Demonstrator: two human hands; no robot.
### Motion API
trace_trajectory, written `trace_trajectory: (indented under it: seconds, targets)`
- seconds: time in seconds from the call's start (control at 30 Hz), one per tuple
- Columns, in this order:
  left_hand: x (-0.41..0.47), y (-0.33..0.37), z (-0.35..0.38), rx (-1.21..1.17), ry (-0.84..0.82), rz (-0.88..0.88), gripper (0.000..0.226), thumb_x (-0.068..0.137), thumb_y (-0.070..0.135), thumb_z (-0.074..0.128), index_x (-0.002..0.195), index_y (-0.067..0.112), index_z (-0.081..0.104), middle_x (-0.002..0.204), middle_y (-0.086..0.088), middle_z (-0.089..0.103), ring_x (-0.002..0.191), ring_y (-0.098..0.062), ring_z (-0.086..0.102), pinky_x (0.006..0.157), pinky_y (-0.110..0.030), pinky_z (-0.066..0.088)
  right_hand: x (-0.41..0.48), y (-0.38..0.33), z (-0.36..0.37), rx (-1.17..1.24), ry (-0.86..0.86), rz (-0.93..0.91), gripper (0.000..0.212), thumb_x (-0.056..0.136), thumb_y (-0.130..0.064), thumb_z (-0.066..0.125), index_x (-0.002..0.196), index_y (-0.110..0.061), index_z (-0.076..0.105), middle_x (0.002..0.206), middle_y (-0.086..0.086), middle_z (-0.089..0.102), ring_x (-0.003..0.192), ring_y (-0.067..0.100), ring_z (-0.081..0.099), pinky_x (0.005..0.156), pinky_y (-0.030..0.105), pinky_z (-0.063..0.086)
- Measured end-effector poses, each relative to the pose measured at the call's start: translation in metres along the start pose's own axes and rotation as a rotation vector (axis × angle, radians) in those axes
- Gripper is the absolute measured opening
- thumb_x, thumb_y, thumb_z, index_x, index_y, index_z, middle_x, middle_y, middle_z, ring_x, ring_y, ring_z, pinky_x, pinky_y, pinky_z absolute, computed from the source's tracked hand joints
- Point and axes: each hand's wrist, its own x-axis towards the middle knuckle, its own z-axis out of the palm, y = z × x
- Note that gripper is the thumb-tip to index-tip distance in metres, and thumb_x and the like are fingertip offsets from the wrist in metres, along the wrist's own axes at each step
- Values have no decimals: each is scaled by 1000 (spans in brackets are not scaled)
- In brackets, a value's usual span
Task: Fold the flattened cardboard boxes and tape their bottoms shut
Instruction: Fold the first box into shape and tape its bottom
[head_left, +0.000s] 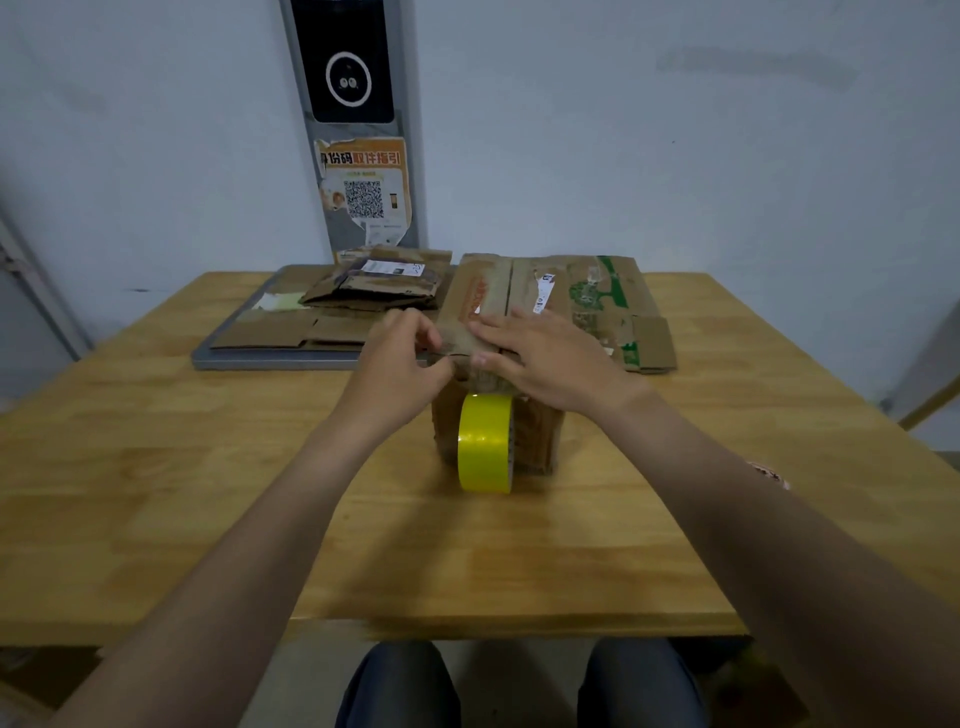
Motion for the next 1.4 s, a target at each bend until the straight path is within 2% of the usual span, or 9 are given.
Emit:
trace_trajectory:
  seconds: [0.1, 0.23, 0.3, 0.4, 0.53, 0.7, 0.87, 1.03, 1.4]
  targets:
    - [-18, 11, 14, -67, -14, -309, 29, 87, 55, 63, 91, 30, 48, 92, 3, 61, 78, -15, 62, 61, -34, 44, 1, 3, 3, -94, 44, -47, 63, 103, -61, 36, 156, -27, 41, 159, -4, 43, 140, 25, 42, 105, 43, 37]
    - [-42, 22, 39, -297, -147, -517, 33, 97, 56, 56, 97, 28, 38, 101, -3, 61, 89, -22, 67, 81, -53, 59, -1, 6, 6, -40, 39, -36, 68, 97, -62, 48, 155, -26, 43, 159, -2, 43, 143, 29, 40, 108, 44, 34]
    - [-42, 28, 48, -358, -92, -526, 30, 100, 52, 55, 100, 26, 38, 101, -3, 60, 90, -25, 67, 74, -54, 62, -2, 9, 5, 66, 40, 15, 69, 94, -63, 54, 154, -31, 44, 160, -8, 41, 147, 26, 36, 112, 41, 31]
    - [-34, 34, 51, -259, -94, -493, 28, 101, 53, 51, 100, 27, 40, 99, 0, 59, 77, -19, 65, 41, -30, 52, -2, 13, 4, 93, 24, 54, 68, 93, -63, 54, 154, -34, 44, 161, -13, 38, 148, 23, 34, 114, 40, 30]
    - [-25, 29, 50, -154, -274, -476, 44, 102, 50, 48, 123, 12, 55, 102, -7, 68, 88, -25, 67, 79, -41, 57, -3, 9, 6, 57, 32, 53, 68, 92, -67, 51, 152, -36, 45, 160, -12, 41, 145, 25, 39, 113, 43, 35]
    - [-33, 24, 46, -113, -471, -520, 31, 105, 44, 47, 95, 19, 65, 71, -1, 56, 58, -15, 52, 48, -23, 37, -4, 3, 8, 17, 71, -7, 68, 93, -61, 56, 152, -28, 48, 158, -3, 45, 143, 30, 42, 111, 43, 34]
    - [-44, 18, 62, -577, -358, -686, 21, 101, 37, 56, 115, 24, 65, 108, -5, 68, 96, -23, 67, 80, -37, 58, -6, 3, 10, -103, 26, -6, 90, 82, -64, 69, 158, -31, 35, 163, -6, 37, 150, 27, 32, 118, 44, 29]
    - [-41, 10, 66, -653, -360, -705, 25, 103, 40, 55, 119, 22, 59, 68, 6, 75, 56, -14, 73, 44, -25, 53, -6, 4, 11, -113, 25, -4, 92, 82, -65, 69, 159, -33, 31, 164, -8, 33, 152, 26, 28, 122, 45, 24]
    - [-39, 10, 56, -547, -611, -757, 24, 104, 43, 54, 115, 22, 56, 72, -9, 77, 67, -31, 77, 58, -39, 62, -7, -1, 14, -172, 79, -19, 93, 79, -67, 72, 158, -33, 36, 162, -8, 38, 149, 25, 34, 118, 44, 30]
